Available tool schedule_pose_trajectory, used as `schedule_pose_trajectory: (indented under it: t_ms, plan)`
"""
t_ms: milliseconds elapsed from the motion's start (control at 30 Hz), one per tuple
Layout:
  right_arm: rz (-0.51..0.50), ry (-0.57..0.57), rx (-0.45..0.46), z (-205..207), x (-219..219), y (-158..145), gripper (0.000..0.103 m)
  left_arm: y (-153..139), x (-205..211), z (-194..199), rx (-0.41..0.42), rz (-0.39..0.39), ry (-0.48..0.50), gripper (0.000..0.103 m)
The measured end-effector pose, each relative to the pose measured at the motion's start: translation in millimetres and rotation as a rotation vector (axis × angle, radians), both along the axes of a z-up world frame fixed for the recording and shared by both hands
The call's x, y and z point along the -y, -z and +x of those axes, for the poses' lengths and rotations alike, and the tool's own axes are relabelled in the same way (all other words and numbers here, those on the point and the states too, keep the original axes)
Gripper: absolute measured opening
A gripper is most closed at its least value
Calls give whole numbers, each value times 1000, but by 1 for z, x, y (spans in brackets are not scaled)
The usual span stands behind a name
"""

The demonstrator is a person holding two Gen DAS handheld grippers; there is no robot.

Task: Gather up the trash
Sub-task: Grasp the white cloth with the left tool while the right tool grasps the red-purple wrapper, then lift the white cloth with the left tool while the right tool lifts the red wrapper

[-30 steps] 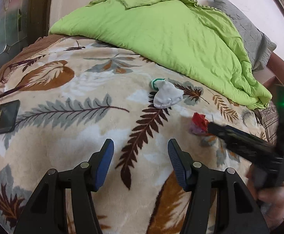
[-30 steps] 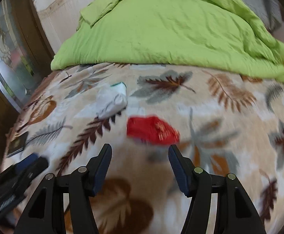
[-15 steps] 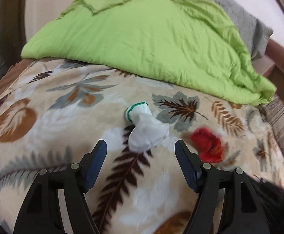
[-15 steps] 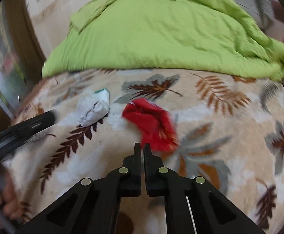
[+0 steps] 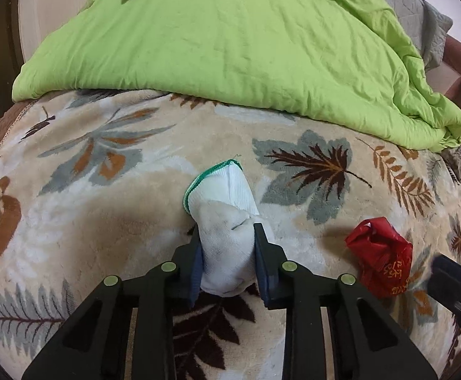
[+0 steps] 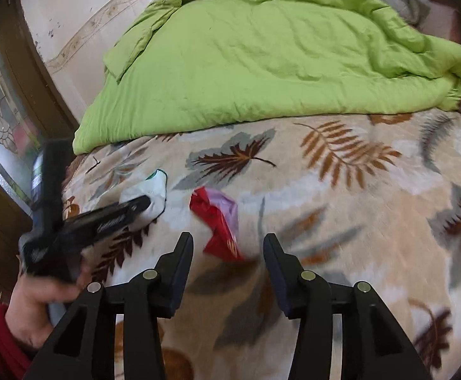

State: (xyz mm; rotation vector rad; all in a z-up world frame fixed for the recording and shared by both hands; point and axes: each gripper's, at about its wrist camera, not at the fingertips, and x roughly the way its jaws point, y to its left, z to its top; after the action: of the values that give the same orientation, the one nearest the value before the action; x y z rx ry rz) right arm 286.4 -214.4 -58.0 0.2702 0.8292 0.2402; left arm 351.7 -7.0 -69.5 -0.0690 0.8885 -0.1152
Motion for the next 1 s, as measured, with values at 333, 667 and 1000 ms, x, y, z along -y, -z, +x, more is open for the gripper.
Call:
schedule_pose_trajectory:
  t_ms: [333,667,1000]
  plan:
    - [-79,-58,-69,46,-28,37,21,9,-4,9,6,-55,9,22]
    - [-22,12,7,-10,-9,-3,20,-30,1,-52,65,-104,79,19]
    - [-6,5,43,-107,-11,-23,20,-66,12,-174,189,-17,84,20]
